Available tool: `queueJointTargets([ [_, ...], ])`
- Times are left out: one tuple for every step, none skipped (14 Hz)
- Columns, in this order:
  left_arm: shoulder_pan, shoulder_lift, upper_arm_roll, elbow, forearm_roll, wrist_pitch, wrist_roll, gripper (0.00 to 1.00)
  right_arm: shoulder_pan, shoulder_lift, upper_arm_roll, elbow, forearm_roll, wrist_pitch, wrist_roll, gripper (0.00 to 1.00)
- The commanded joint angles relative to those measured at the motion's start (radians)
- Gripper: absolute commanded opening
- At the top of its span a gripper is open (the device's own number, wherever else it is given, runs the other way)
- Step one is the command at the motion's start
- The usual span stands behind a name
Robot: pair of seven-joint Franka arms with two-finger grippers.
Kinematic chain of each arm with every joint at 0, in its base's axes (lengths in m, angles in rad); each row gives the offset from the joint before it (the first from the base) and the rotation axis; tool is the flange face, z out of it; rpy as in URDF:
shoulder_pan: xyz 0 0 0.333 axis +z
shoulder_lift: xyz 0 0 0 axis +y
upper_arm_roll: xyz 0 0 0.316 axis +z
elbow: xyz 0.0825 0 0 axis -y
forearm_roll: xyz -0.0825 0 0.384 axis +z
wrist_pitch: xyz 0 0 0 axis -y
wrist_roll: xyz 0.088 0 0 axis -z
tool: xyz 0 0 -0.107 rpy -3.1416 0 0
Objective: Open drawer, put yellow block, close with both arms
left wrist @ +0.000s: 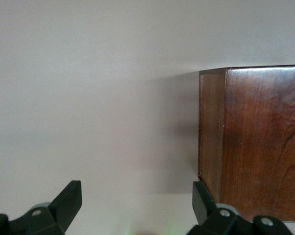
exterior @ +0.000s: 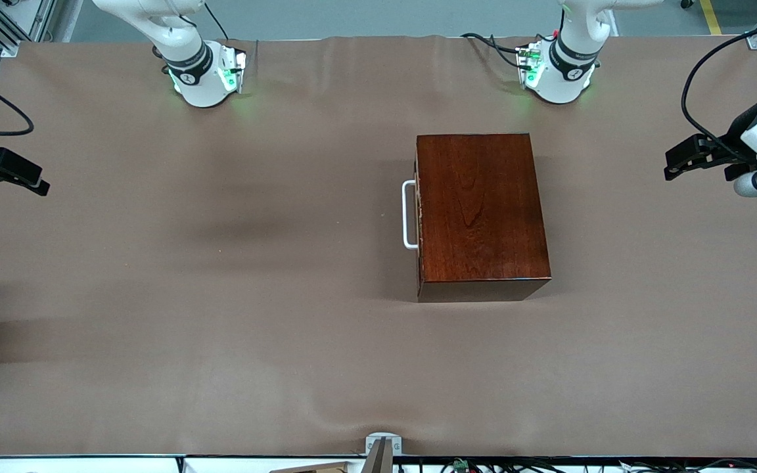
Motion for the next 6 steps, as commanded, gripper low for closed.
queueJointTargets([
  [0.002,-0.007,-0.001,0.011,-0.003,-0.020,0.020,1.00,-0.018,-0.006,0.013,-0.003,-0.005,-0.004,0.000,1.00],
  [0.004,-0.007,-0.001,0.011,-0.003,-0.020,0.020,1.00,-0.018,-0.006,0.013,-0.003,-0.005,-0.004,0.000,1.00],
  [0.004,-0.007,-0.001,0.011,-0.003,-0.020,0.021,1.00,-0.018,-0.006,0.013,-0.003,-0.005,-0.003,-0.001,1.00],
  [0.004,-0.005,-0.001,0.011,-0.003,-0.020,0.021,1.00,-0.018,-0.006,0.013,-0.003,-0.005,-0.004,0.000,1.00],
  [0.005,-0.005,-0.001,0.011,-0.001,-0.020,0.021,1.00,-0.018,-0.006,0.013,-0.003,-0.005,-0.004,0.000,1.00],
  [0.005,-0.005,-0.001,0.011,0.002,-0.020,0.021,1.00,-0.018,-0.006,0.013,-0.003,-0.005,-0.003,0.000,1.00],
])
